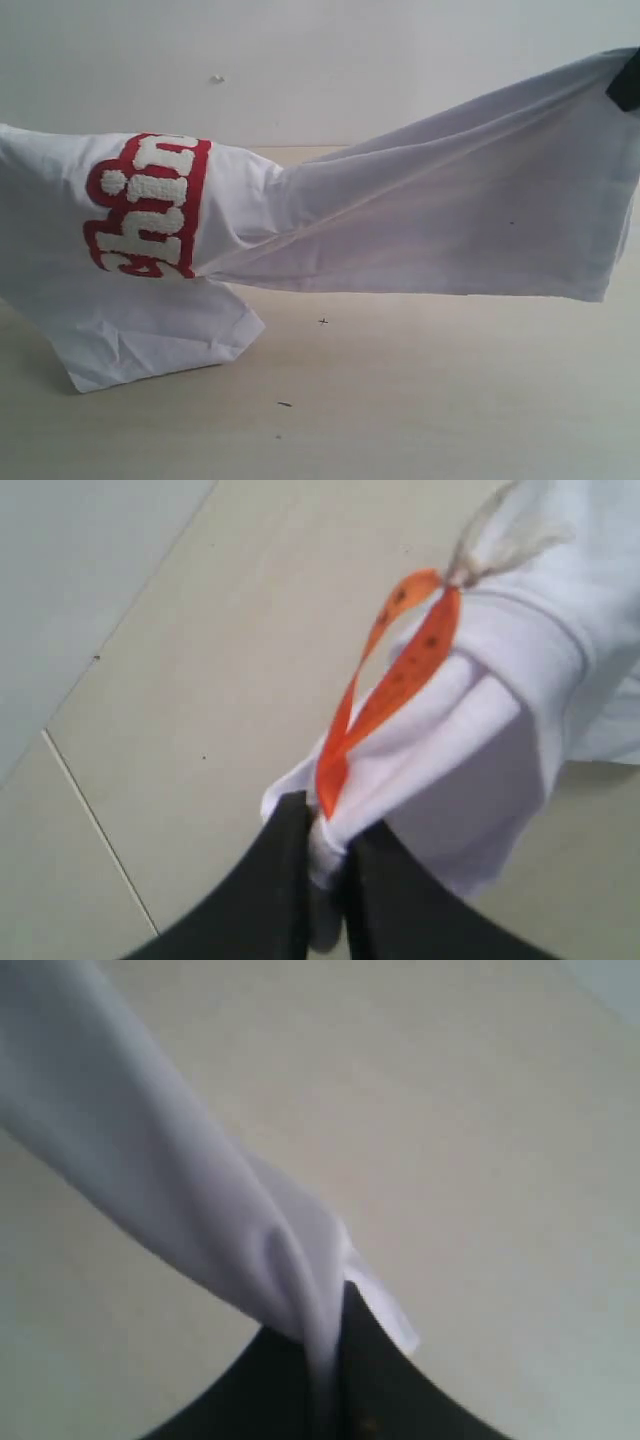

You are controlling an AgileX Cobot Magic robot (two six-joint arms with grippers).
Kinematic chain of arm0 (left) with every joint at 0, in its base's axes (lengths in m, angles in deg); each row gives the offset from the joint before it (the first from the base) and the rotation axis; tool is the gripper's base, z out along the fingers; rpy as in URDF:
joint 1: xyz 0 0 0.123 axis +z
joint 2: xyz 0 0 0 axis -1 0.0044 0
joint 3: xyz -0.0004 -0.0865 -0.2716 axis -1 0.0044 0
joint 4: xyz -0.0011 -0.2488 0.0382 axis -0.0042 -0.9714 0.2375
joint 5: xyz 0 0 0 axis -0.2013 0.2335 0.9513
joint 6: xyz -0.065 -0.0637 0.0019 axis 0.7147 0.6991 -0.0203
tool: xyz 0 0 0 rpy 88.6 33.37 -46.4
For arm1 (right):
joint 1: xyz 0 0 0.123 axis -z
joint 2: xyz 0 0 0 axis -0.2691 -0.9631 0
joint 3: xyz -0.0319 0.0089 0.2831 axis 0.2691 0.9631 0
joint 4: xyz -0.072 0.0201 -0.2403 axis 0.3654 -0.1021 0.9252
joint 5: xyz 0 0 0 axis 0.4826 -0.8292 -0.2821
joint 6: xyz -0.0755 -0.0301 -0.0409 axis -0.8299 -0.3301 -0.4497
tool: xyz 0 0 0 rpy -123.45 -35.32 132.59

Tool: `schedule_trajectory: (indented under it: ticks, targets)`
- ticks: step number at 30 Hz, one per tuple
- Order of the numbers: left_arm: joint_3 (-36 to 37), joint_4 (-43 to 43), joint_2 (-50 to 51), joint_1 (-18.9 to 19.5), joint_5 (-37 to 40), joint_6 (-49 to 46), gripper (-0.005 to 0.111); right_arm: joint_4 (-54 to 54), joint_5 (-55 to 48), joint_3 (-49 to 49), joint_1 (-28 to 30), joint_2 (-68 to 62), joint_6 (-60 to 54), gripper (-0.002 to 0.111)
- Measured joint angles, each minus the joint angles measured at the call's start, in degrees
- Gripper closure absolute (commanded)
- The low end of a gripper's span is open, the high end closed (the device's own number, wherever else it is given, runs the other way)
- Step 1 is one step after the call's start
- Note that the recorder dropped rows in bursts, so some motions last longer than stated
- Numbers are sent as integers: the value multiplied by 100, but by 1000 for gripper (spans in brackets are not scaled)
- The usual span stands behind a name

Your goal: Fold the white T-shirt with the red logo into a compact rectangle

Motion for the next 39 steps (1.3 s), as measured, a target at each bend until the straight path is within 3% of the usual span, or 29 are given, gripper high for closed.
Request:
schedule_trajectory:
  ticks: [9,15,20,28,34,39]
  targets:
    - [9,-37,-1792,0,592,922,107,-1000,-46,35,0,1719,838,108]
    - [34,-604,-1903,-37,1403,890,107,-836,-60,308,-128,2317,1322,108]
    - [48,-1110,-1290,-73,1523,660,107,-262,-90,1118,-396,1988,1322,108]
    - [48,-324,343,-21,1511,603,107,174,-82,1423,-422,-177,1195,108]
    - [37,-277,2018,162,977,196,107,981,-60,793,-432,-2008,1067,108]
    - [-474,-277,3275,446,423,-30,107,1184,-47,-261,-420,-3239,839,108]
